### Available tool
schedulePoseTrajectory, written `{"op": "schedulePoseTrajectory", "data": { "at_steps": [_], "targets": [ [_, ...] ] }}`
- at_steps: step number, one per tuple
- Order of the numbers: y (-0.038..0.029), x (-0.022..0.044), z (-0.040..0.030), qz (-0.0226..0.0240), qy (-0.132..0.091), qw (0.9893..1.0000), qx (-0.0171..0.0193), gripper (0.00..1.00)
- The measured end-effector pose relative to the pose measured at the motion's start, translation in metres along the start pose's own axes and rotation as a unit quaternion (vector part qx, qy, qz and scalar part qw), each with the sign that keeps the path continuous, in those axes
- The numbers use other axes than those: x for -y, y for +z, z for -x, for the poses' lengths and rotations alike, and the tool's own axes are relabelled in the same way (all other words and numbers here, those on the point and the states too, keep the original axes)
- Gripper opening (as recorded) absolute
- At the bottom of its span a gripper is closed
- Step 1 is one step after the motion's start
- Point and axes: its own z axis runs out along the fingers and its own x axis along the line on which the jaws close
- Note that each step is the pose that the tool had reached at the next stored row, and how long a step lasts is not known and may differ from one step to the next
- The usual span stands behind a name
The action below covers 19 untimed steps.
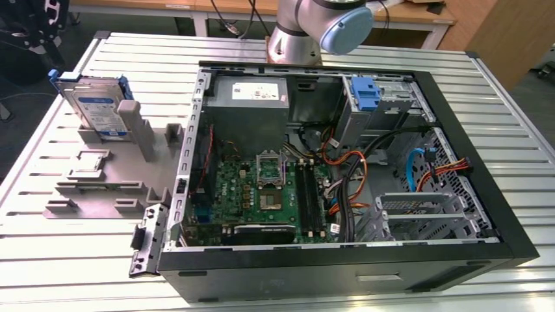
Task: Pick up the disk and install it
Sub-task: 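Pick up the disk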
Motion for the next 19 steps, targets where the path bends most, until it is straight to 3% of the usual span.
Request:
{"op": "schedulePoseTrajectory", "data": {
  "at_steps": [6,12,17,19],
  "targets": [
    [0.0008,-0.0001,0.0,0.0007,-0.049,0.9988,-0.0011,0.1],
    [0.0015,-0.0003,-0.0002,0.0014,-0.092,0.9957,-0.002,0.1],
    [0.002,-0.0006,-0.0004,0.002,-0.129,0.9917,-0.0025,0.1],
    [0.0022,-0.001,-0.0007,0.002,-0.133,0.9912,-0.0024,0.1]
  ]
}}
